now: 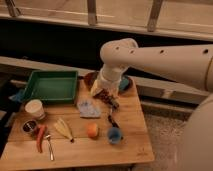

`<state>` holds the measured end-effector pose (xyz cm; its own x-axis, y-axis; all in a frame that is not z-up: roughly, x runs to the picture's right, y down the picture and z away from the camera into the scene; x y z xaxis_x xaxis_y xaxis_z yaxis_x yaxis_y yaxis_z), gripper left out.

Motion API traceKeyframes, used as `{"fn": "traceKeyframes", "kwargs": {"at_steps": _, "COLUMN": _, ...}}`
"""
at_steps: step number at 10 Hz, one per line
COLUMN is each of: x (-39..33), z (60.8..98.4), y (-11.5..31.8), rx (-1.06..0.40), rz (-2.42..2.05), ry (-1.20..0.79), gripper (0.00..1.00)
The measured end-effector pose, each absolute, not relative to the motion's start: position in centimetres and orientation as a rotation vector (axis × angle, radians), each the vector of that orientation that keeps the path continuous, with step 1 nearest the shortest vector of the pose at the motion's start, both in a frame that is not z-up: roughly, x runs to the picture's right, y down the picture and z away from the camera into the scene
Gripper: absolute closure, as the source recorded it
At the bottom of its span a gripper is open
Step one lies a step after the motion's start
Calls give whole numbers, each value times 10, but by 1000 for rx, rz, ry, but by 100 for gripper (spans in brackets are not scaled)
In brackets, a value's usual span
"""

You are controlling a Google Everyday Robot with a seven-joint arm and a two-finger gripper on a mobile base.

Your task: Place fork in metal cup

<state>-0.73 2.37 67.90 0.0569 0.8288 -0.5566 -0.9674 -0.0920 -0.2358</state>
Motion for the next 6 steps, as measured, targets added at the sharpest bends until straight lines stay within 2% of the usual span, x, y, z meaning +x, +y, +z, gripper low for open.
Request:
{"fn": "traceKeyframes", "kwargs": {"at_steps": 3, "x": -67, "z": 690, "y": 33, "rx": -753, "rz": 1448, "ry": 219, "gripper": 30}}
{"fn": "traceKeyframes", "kwargs": {"at_steps": 6, "x": -142, "z": 697, "y": 47, "rx": -768, "rz": 1318, "ry": 215, "gripper": 30}}
